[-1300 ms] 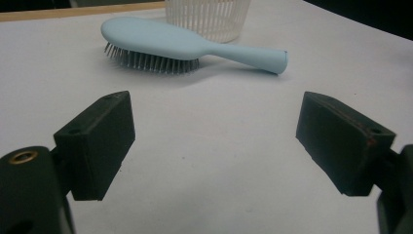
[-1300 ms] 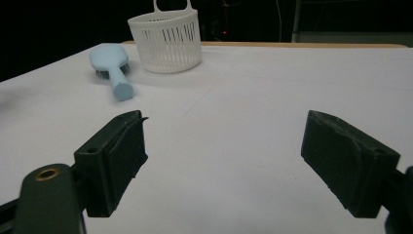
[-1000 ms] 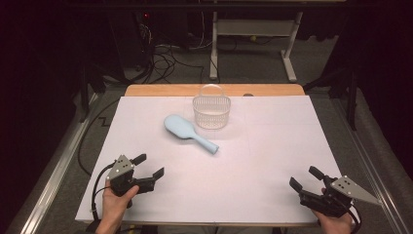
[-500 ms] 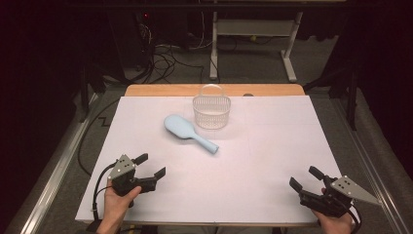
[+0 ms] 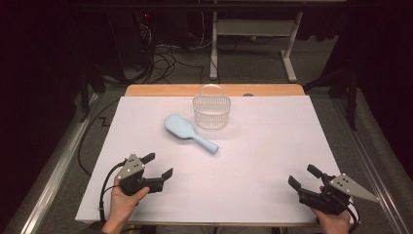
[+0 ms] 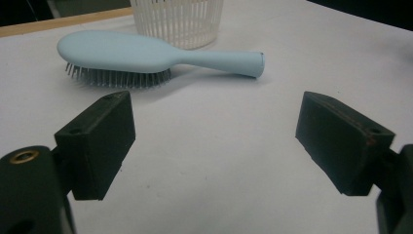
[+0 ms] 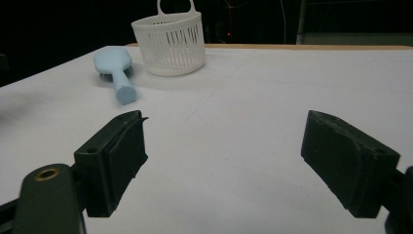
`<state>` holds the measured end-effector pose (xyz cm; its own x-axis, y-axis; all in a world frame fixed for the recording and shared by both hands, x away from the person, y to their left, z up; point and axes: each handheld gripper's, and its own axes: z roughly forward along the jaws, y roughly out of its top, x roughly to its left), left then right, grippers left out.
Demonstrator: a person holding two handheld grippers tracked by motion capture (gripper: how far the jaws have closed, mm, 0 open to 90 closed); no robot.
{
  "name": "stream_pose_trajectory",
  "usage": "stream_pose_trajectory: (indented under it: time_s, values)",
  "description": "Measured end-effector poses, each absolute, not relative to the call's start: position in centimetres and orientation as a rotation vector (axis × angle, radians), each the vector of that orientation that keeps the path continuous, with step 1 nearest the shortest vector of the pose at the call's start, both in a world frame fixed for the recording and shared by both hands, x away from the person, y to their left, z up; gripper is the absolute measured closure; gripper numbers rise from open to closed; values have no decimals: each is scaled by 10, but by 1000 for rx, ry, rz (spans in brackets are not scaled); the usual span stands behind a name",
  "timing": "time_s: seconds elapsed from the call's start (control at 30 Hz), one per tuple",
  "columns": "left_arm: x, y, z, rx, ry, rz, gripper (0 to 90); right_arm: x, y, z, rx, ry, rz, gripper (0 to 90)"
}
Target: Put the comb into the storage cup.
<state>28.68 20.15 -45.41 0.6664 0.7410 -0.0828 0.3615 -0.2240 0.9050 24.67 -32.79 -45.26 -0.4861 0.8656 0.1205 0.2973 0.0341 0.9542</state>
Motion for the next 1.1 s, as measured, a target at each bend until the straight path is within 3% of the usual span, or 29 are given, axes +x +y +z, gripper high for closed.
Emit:
stream_pose_trajectory:
  time_s: [1.1]
  values:
    - [308, 160, -443, 1857, 829, 400, 186, 246, -328, -452, 1168, 1812, 1479, 172]
